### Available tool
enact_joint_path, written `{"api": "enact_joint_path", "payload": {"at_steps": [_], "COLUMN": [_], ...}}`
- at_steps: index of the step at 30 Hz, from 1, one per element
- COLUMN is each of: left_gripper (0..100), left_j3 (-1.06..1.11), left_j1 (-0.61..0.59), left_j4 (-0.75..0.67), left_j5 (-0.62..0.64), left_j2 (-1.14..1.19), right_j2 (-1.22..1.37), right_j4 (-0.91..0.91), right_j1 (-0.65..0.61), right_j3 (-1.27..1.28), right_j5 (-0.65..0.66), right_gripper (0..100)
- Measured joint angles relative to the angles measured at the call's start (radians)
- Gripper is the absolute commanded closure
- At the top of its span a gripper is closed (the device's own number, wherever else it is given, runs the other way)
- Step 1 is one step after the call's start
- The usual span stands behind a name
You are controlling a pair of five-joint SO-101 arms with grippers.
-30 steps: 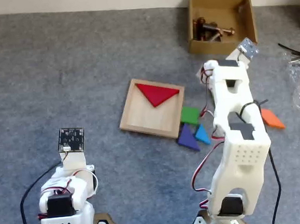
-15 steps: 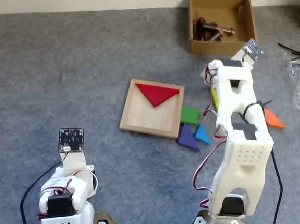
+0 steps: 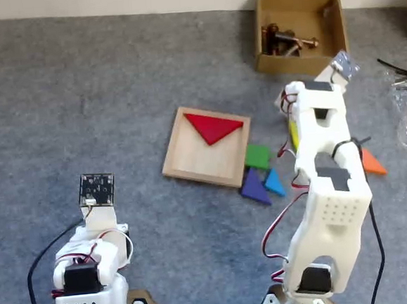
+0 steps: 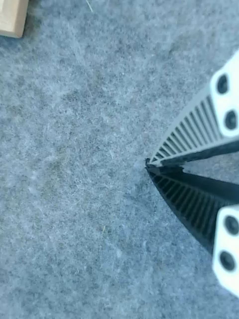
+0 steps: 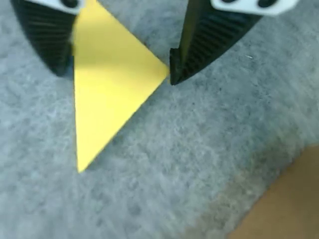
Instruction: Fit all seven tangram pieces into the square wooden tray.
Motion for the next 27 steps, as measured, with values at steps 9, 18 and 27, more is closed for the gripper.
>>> {"api": "enact_joint_path", "payload": {"at_steps": [9, 18, 27], "left_gripper": [99, 99, 99], "left_j3": [0.000, 0.000, 0.000], "left_j1": [0.000, 0.000, 0.000], "left_j4": [0.000, 0.000, 0.000], "left_j5": [0.000, 0.000, 0.000], "left_j2": [0.000, 0.000, 0.000], "right_j2": [-0.006, -0.006, -0.006], "right_j4": [-0.003, -0.005, -0.008], "right_j1": [0.008, 0.008, 0.006], "right_j3": [0.035, 0.037, 0.037], "right_j5": [0.147, 0.250, 0.259], "right_gripper": [81.6, 81.0, 70.8]}}
